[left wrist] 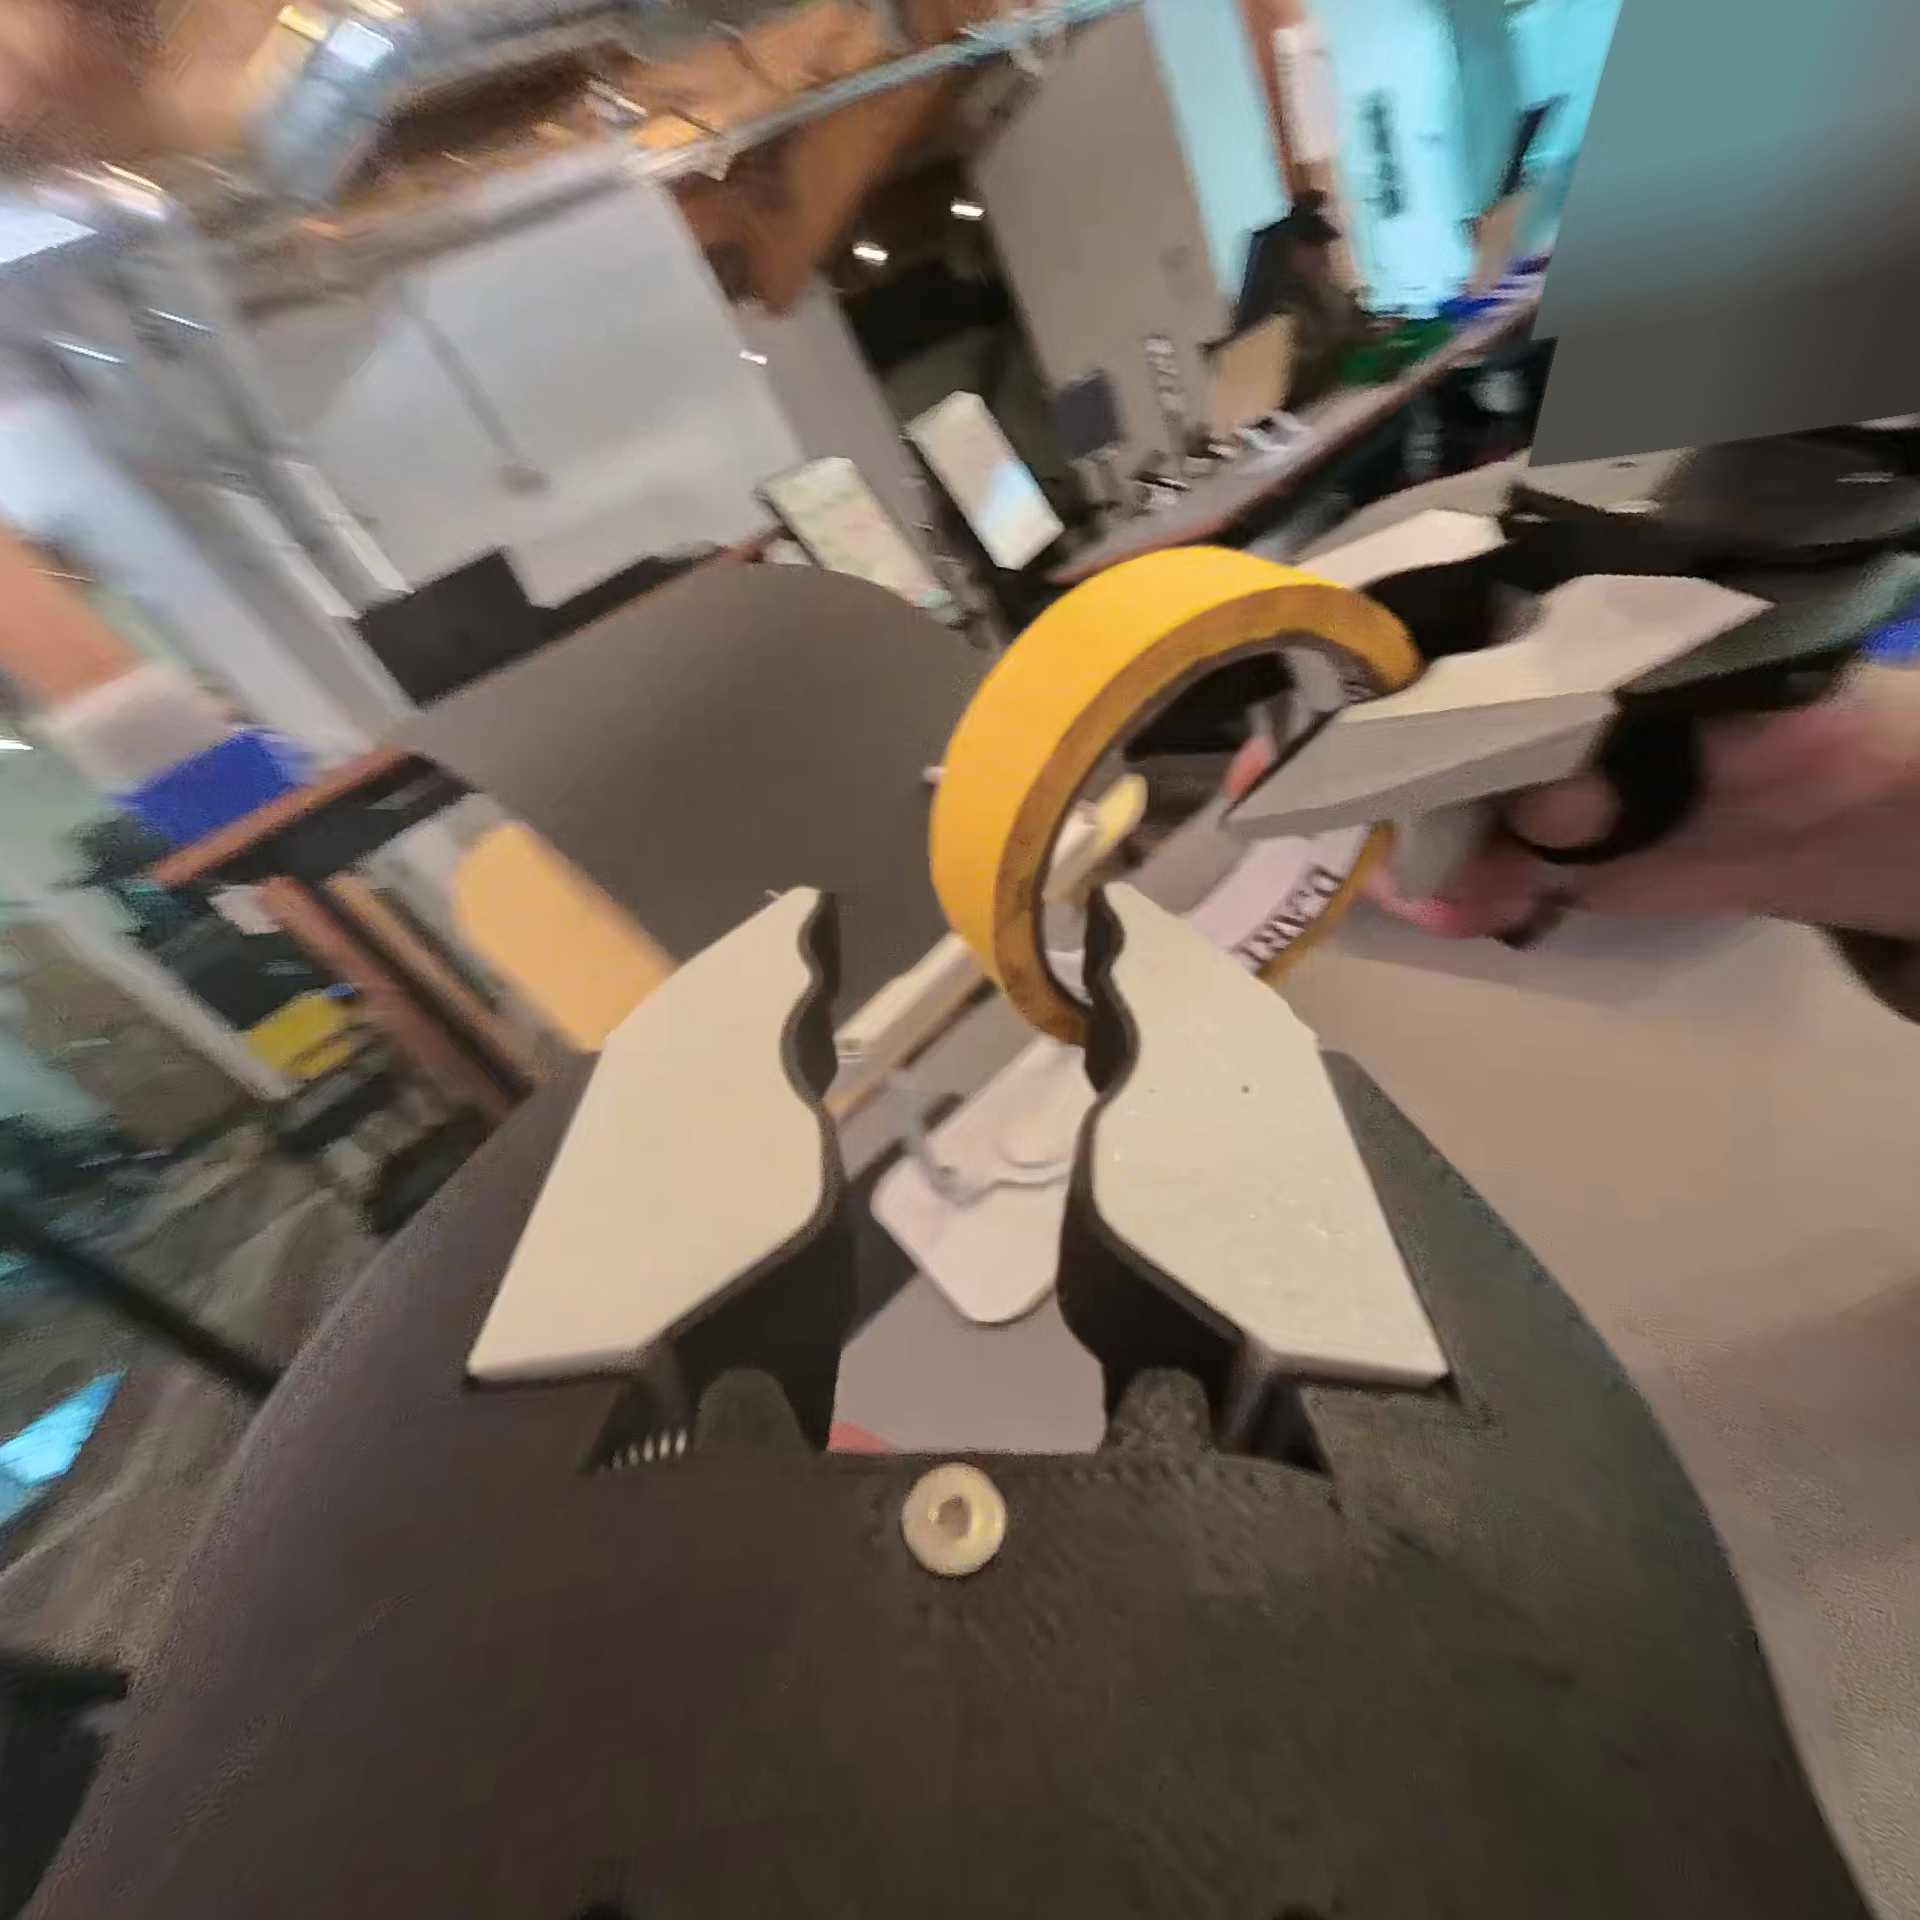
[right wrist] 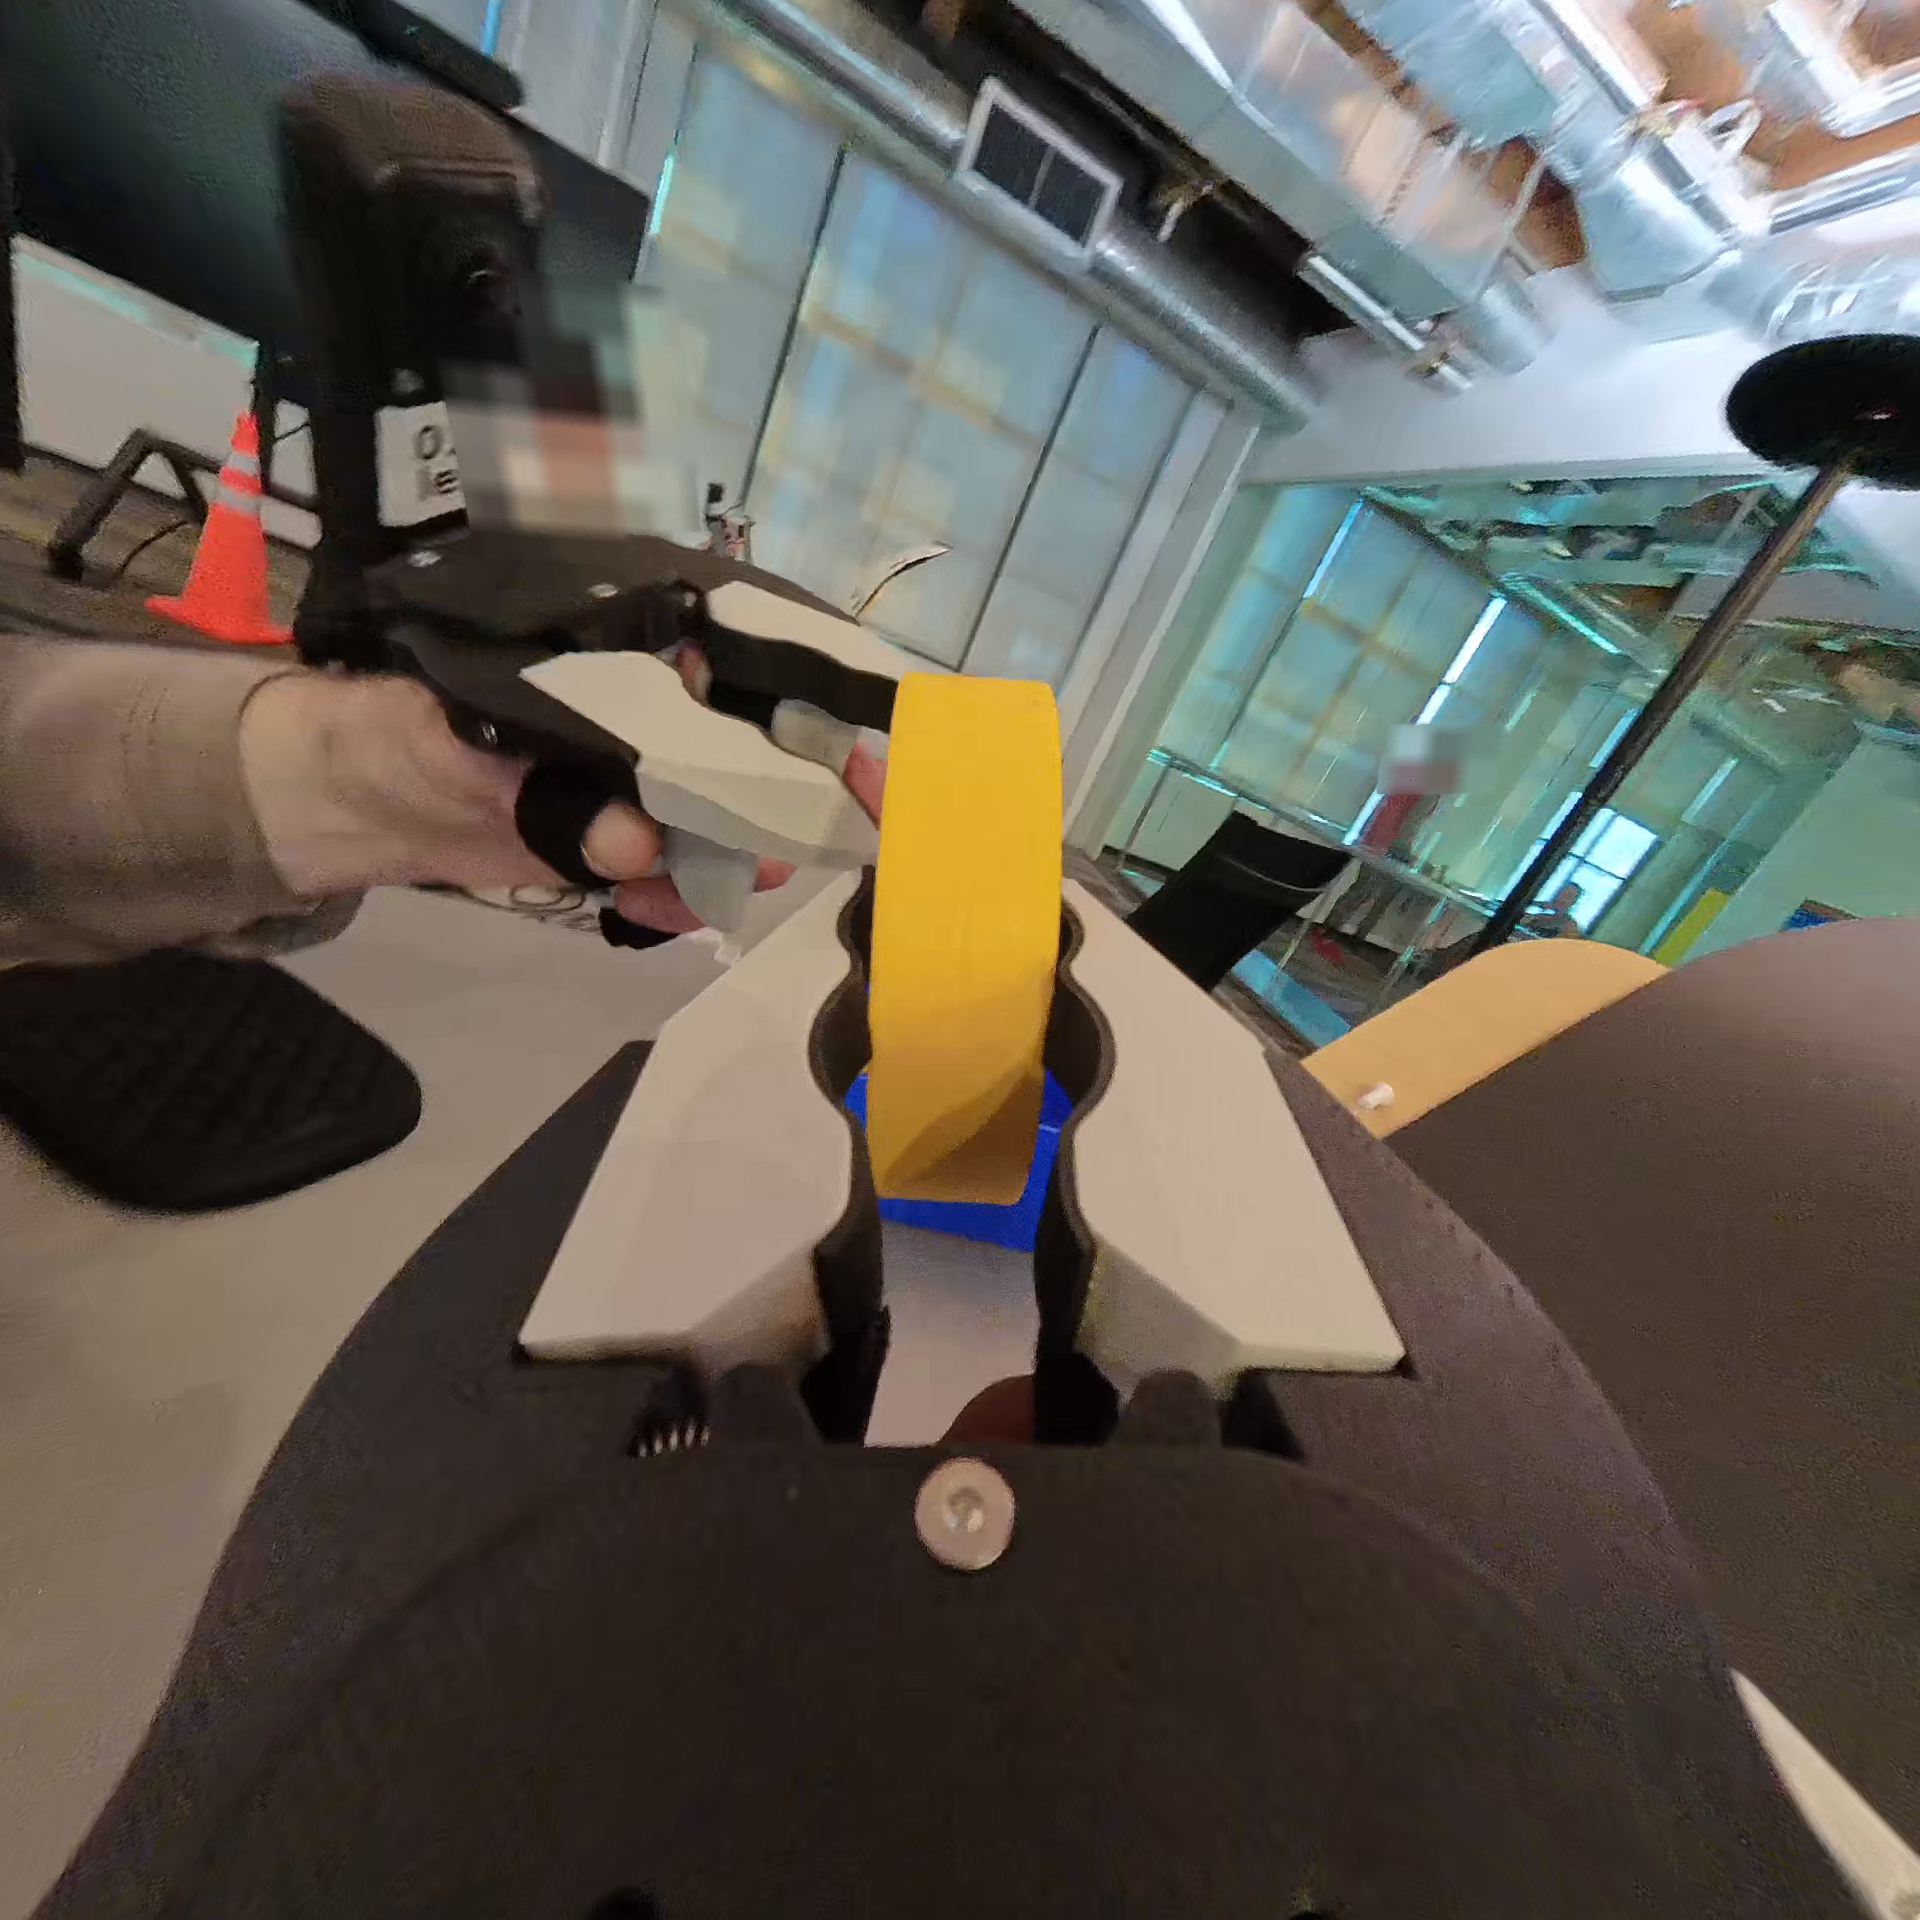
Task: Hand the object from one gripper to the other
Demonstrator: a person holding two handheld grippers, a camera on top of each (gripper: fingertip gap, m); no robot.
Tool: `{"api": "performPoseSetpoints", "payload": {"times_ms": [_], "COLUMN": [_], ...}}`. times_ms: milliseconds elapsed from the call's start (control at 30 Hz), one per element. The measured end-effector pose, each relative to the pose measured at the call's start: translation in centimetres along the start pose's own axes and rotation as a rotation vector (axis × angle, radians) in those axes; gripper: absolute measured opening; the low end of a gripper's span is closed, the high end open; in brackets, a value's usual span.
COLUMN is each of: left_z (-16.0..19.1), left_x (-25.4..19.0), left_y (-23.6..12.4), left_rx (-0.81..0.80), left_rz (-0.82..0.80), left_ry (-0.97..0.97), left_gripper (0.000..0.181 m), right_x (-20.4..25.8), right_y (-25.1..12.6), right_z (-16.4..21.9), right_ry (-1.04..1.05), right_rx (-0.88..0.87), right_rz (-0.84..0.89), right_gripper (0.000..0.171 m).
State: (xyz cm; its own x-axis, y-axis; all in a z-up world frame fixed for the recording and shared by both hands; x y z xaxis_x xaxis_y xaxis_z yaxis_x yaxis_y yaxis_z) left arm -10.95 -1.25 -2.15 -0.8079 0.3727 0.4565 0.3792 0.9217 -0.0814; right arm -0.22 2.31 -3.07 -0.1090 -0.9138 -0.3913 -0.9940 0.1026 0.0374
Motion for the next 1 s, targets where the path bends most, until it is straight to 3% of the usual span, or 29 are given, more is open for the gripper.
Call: {"api": "performPoseSetpoints", "payload": {"times_ms": [133, 367, 433, 667, 833, 967, 1000], "left_z": [-0.6, -0.4, -0.5, -1.0, -1.6, -1.9, -1.8], "left_x": [0.4, 0.0, -0.4, -0.2, 0.2, 0.0, -0.1], "left_y": [-0.5, -0.2, 0.0, 0.1, -0.2, -0.7, -0.8], "left_rx": [-0.063, -0.032, -0.023, -0.003, -0.010, 0.024, 0.049], "left_rz": [-0.134, -0.162, -0.177, -0.179, -0.024, 0.263, 0.333], "left_ry": [0.007, 0.095, 0.147, 0.230, 0.267, 0.263, 0.263], "left_gripper": [0.036, 0.025, 0.012, 0.010, 0.009, 0.010, 0.010], "right_x": [1.0, 1.9, 2.0, 2.0, 2.8, 3.1, 3.3], "right_y": [0.9, 1.2, 1.2, 1.0, 0.0, -1.9, -2.6], "right_z": [0.1, -0.1, -0.2, -0.6, -2.0, -2.8, -3.1], "right_ry": [0.052, 0.080, 0.091, 0.080, 0.019, -0.020, -0.030], "right_rx": [-0.070, -0.121, -0.126, -0.136, -0.177, -0.209, -0.230], "right_rz": [0.097, 0.139, 0.140, 0.093, -0.089, -0.281, -0.327], "right_gripper": [0.027, 0.027, 0.027, 0.028, 0.044, 0.044, 0.036]}}
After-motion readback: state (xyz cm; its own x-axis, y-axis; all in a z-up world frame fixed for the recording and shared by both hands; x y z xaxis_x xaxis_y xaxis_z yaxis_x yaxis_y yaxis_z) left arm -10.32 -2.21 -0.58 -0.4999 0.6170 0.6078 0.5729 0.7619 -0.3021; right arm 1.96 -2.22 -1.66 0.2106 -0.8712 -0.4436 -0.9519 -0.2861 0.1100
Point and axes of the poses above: each gripper's, where its closed fingertips meet, y out along the fingers, z out of its underside, x = y × z across the jaws, the point moved 5 cm from there along -y, back along the fingers, and after that the axes turned 9 degrees about x, right-handed, at the moved point
